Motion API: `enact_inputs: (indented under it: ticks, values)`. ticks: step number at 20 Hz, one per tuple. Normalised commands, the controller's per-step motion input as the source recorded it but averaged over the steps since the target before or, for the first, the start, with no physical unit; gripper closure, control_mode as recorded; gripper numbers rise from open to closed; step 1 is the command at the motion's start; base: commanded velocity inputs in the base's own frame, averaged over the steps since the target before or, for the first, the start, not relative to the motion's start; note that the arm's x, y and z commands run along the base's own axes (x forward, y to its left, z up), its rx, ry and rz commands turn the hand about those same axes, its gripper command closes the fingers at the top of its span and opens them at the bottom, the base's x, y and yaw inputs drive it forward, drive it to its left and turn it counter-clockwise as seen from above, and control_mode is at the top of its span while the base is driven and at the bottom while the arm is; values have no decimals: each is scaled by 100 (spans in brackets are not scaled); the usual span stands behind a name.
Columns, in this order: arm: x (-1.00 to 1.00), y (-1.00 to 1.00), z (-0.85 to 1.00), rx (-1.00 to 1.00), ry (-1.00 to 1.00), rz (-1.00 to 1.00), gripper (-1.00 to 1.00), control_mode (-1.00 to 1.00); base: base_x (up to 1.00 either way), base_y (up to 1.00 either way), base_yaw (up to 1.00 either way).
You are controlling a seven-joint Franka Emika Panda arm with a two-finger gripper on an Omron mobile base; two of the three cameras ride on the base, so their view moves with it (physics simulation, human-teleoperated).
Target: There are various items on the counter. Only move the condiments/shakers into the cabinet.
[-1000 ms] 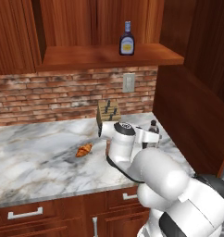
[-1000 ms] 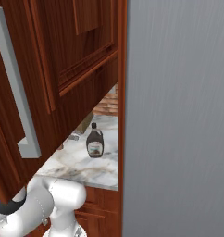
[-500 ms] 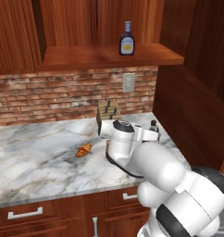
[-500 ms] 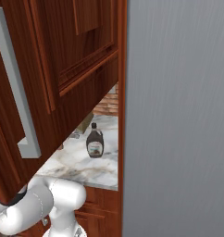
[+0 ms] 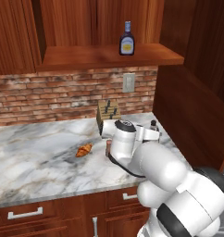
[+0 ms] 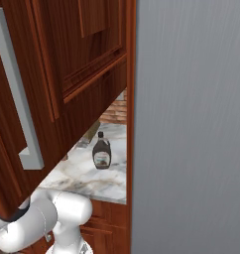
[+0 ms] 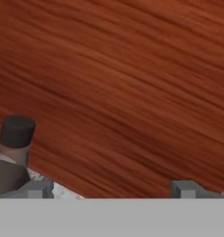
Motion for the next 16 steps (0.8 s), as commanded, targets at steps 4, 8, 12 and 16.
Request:
enact_inputs:
  ticks: [4, 8, 12, 16]
  values:
    - [0, -27, 0, 0, -2, 5, -100, -100, 0, 0, 0]
    - [0, -18, 0, 0, -1, 3, -100, -100, 0, 0, 0]
    - [0, 1, 0, 0, 0, 0, -100, -100, 0, 0, 0]
    - [0, 33, 0, 0, 0, 0, -100, -100, 0, 0, 0]
